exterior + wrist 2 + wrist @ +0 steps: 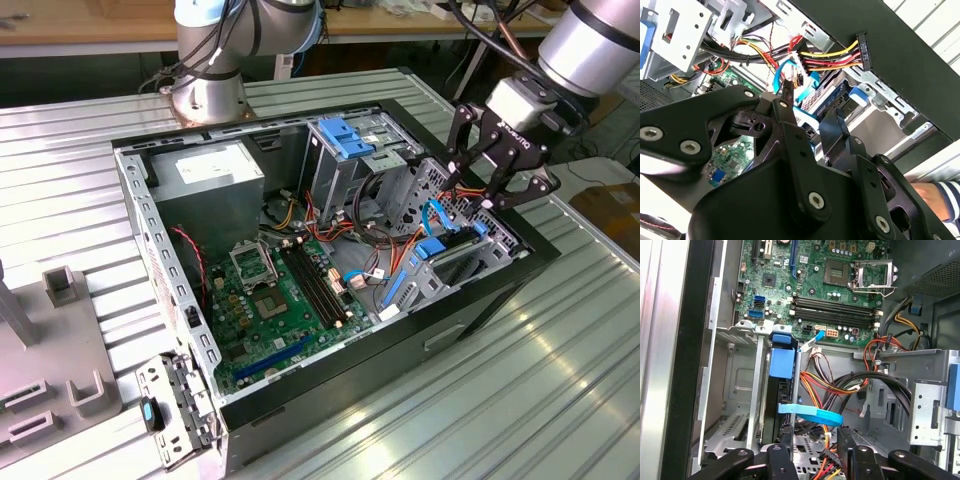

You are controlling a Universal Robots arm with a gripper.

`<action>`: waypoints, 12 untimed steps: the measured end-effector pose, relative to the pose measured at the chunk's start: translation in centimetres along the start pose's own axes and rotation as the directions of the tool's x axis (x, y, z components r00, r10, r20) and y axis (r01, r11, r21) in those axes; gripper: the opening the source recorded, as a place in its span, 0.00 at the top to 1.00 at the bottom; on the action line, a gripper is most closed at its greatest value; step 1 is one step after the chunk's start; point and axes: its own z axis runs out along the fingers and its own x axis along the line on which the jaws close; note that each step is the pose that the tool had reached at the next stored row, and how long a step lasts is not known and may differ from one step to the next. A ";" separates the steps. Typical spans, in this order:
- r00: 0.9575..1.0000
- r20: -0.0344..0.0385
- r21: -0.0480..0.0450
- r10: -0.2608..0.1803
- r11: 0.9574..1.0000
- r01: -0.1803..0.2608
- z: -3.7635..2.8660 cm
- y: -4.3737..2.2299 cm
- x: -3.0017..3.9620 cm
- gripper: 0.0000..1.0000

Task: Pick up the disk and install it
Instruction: 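Insert the first disk wire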

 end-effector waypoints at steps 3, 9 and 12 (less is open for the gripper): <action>1.000 0.000 0.000 -0.004 1.000 0.004 -0.01 -0.25 0.01 0.52; 0.999 -0.002 -0.004 -0.036 0.999 0.036 -0.06 -1.50 -0.20 0.52; 0.998 -0.002 -0.005 -0.055 0.998 0.055 -0.09 -2.25 -0.18 0.52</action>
